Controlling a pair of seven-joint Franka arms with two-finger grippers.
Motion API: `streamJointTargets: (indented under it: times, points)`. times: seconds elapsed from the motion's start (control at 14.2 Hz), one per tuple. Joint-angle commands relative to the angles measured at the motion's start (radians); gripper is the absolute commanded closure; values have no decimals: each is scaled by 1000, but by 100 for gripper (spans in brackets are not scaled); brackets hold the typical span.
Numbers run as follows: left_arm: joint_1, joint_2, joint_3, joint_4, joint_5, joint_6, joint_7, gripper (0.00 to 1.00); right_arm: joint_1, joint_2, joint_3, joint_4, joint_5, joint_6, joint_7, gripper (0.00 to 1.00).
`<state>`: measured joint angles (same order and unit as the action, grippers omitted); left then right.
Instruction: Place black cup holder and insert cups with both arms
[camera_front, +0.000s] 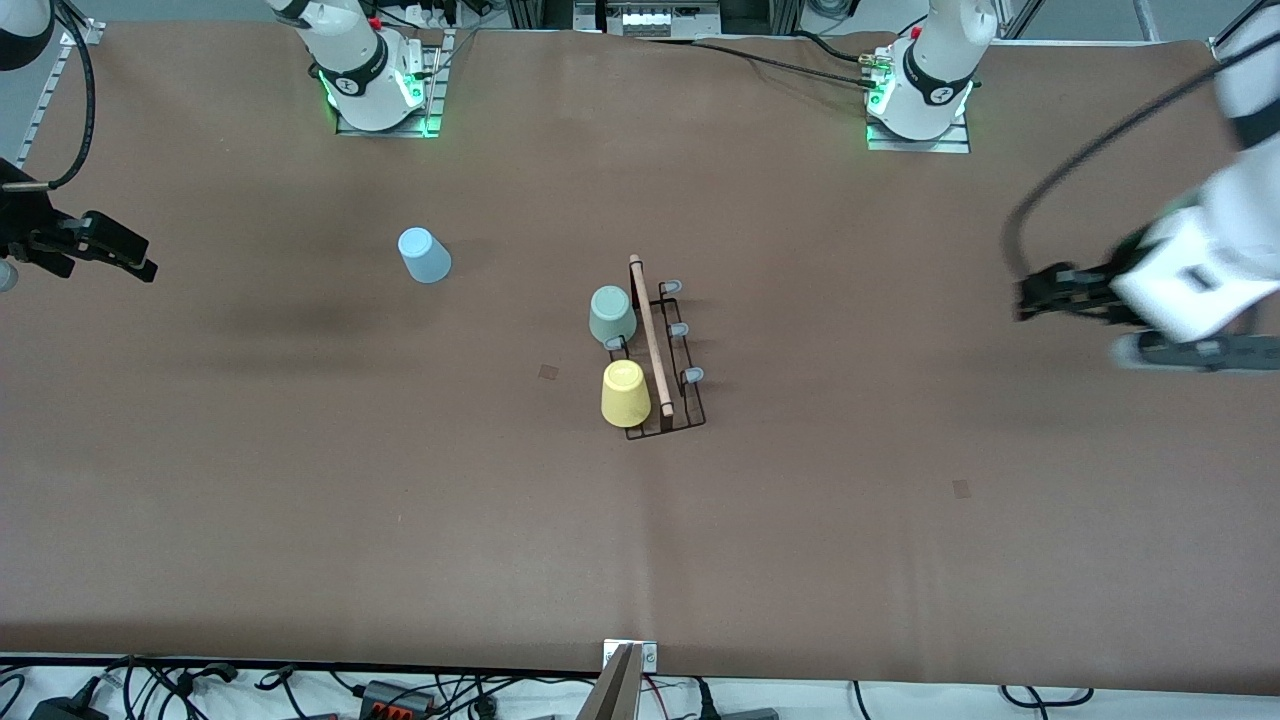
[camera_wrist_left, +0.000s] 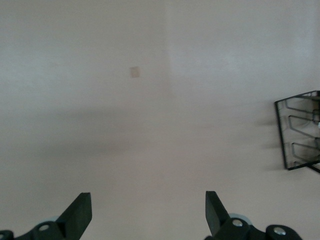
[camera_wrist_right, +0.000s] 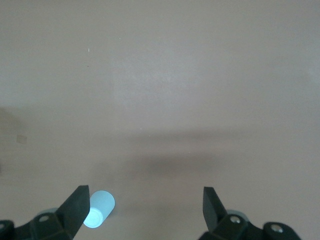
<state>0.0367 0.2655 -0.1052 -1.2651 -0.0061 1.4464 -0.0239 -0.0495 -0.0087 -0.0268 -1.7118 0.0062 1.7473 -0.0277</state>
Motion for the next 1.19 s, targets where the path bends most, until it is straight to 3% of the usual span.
streamJointTargets:
  times: [0.0,0.14,0.42,1.12]
  points:
    - [25,-72,-2,-68,9,-27,73,0,-6,-7,7,11,-2,-11,-15,0]
    - [11,-176,21,-202,8,-5,65,0,-7,-8,5,11,-3,-11,-15,0]
    - [9,-245,42,-284,8,9,65,0,-6,-8,5,15,0,-9,-14,0]
    - [8,-206,22,-238,17,14,64,0,16,-14,-1,14,-9,-12,-9,0]
